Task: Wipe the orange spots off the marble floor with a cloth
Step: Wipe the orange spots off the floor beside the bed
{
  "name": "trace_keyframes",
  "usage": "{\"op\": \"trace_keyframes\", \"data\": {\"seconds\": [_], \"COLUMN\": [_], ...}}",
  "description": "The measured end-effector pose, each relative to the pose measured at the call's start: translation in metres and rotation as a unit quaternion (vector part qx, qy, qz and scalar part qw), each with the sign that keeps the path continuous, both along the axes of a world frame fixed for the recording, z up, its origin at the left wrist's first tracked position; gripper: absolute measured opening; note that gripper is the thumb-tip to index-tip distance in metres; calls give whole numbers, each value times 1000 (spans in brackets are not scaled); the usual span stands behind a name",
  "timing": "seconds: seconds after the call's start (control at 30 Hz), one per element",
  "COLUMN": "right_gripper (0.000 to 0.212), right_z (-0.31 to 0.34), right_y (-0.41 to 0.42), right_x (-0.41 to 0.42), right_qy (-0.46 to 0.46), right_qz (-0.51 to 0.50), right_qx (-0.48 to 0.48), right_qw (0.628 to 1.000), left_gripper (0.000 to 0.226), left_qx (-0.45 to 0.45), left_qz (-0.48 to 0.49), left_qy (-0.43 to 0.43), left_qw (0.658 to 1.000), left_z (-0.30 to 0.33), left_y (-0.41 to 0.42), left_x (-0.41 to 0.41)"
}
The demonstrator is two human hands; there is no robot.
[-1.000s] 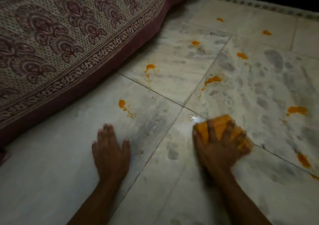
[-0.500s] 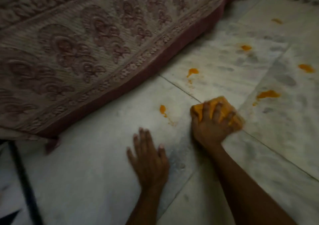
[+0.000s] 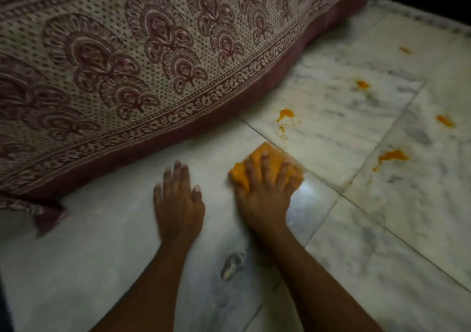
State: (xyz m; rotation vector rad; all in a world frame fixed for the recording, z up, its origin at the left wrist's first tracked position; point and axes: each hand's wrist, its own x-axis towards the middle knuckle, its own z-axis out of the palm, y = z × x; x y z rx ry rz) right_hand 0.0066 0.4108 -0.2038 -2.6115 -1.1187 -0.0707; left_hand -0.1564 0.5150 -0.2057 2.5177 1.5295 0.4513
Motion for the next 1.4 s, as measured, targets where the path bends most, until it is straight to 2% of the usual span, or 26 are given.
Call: {"op": "trace_keyframes", "data": {"seconds": [0.1,0.17,0.2,0.27,0.33,0.37,0.43,0.5,0.57,0.63,0.67,0.7,0.77,0.83,0.87,0.93,1.0,1.07,1.1,1.13,1.2,1.27,1.3,1.33,1.4], "right_gripper": [74,76,76,76,77,77,76,74,71,70,70,70,71,70,69,69,68,69,70,70,70,68,67,65,59], "right_z": [11,11,10,13,17,21,21,19,26,30,31,30,24,21,23,19,20,24,24,23,18,13,15,16,14], "right_y": [-74,-98,-98,-66,-11,19,58,59,17,-42,-63,-72,-45,18,44,45,-2,-62,-79,-86,-62,-12,9,17,0], "right_x": [-9,28,47,62,52,40,21,7,-2,3,13,25,37,32,22,-6,-25,-23,-13,1,21,14,4,-11,-38], "right_qy": [-37,-72,-66,-11,39,65,83,62,38,9,-4,-8,20,64,65,37,7,-12,-33,-43,-26,18,26,25,8], "right_qz": [207,279,252,76,-109,-152,-127,-6,141,234,233,187,8,-138,-143,-33,132,221,224,186,30,-106,-125,-103,14], "right_qx": [-18,-46,-59,-69,-64,-66,-58,-90,-92,-97,-97,-91,-73,-42,-30,-41,-42,-39,-40,-39,-26,-3,11,17,0], "right_qw": [978,957,964,995,991,984,987,994,985,967,968,978,997,987,987,998,990,974,973,981,999,994,992,994,1000], "left_gripper": [68,67,67,67,67,67,68,67,66,66,66,65,65,65,65,65,64,64,64,65,65,66,66,65,64], "left_qx": [-15,-28,-31,-43,-45,-48,-51,-56,-59,-57,-55,-58,-52,-51,-50,-43,-39,-44,-46,-50,-49,-41,-36,-31,-26], "left_qz": [14,17,17,18,22,19,15,21,19,19,18,19,16,18,18,14,18,20,22,21,19,20,20,20,16], "left_qy": [15,16,14,20,25,31,40,43,44,34,29,28,26,32,31,35,32,25,25,27,30,32,32,30,27], "left_qw": [1000,999,999,999,998,998,998,997,997,998,998,998,998,998,998,998,999,999,998,998,998,998,999,999,999], "left_z": [10,14,16,18,19,19,18,17,17,19,20,21,20,19,19,18,17,19,19,20,20,16,15,14,14], "left_y": [-3,-4,-6,-5,-4,-2,-3,-2,-4,-6,-5,-4,-3,-1,2,-2,-2,-4,-3,-4,-2,-3,-3,-5,-4], "left_x": [1,4,6,6,5,4,4,5,4,3,4,4,5,6,4,3,3,3,3,4,5,4,4,3,1]}}
